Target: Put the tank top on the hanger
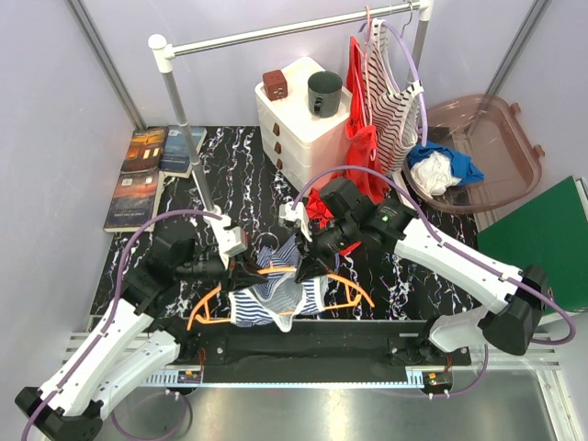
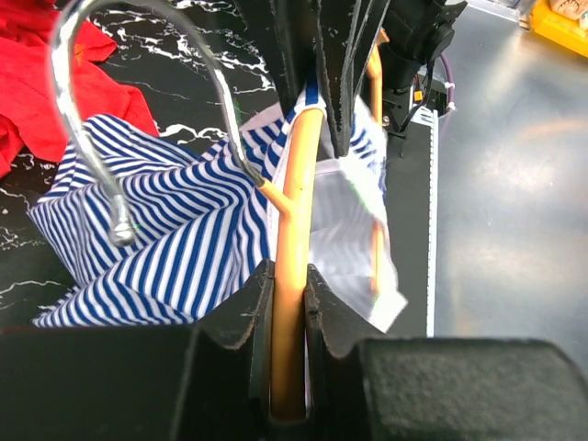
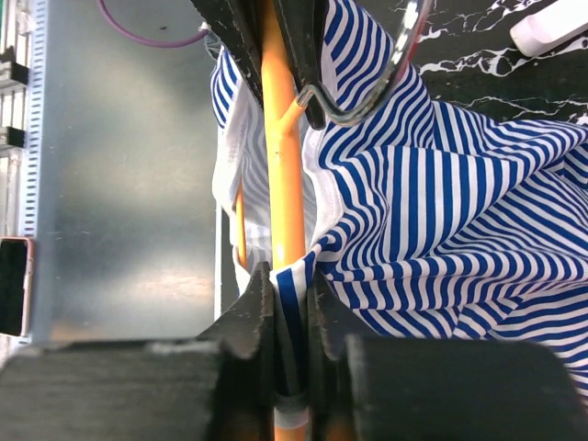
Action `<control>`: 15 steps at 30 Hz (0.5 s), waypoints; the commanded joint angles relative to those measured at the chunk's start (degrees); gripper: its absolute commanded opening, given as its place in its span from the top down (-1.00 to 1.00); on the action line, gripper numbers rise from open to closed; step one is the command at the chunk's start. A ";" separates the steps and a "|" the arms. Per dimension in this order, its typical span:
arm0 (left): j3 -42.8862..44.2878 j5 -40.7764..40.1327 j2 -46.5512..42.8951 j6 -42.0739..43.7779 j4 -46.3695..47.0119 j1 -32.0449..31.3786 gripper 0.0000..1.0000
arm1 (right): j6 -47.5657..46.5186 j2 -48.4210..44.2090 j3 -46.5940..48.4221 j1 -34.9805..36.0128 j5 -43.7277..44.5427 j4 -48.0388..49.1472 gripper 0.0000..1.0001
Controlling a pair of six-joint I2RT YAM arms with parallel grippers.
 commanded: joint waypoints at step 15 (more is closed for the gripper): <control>2.05 -24.21 -4.05 -4.87 4.73 0.92 -0.98 | 11.81 -11.83 -8.75 0.35 20.84 10.52 1.00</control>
